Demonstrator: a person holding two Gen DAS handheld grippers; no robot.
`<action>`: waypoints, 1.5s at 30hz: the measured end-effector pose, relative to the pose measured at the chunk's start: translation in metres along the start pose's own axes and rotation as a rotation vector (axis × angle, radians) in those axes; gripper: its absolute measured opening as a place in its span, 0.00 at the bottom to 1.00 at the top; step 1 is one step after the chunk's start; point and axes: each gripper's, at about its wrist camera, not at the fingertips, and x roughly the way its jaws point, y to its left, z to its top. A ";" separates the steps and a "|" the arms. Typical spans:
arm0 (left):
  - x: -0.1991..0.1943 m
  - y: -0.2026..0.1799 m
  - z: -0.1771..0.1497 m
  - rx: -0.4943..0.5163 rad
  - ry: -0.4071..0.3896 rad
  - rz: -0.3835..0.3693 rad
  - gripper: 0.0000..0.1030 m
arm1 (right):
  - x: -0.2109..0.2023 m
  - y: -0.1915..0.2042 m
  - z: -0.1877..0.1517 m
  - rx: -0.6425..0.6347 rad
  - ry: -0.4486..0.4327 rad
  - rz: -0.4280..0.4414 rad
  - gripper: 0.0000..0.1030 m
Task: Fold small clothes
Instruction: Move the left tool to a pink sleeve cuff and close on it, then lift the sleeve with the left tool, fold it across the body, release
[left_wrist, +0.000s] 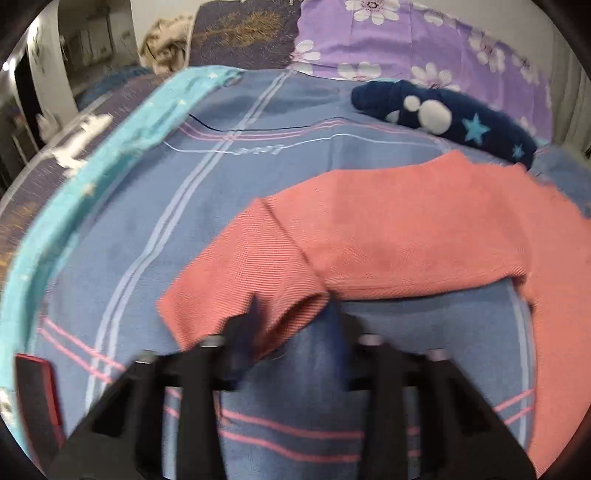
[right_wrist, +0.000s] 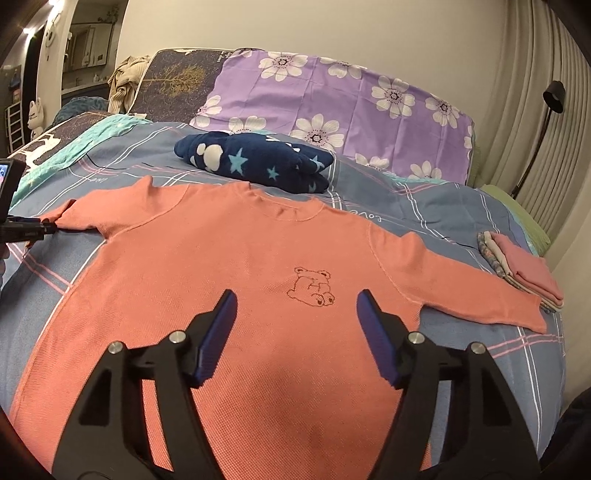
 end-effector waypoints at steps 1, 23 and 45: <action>-0.001 0.006 0.002 -0.029 0.006 -0.043 0.08 | 0.000 0.000 0.001 -0.001 0.000 0.000 0.67; -0.127 -0.196 0.104 0.275 -0.111 -0.413 0.04 | 0.012 -0.056 -0.008 0.082 0.014 0.070 0.70; -0.068 -0.437 0.069 0.611 0.071 -0.569 0.04 | 0.073 -0.137 0.008 0.201 0.043 0.378 0.77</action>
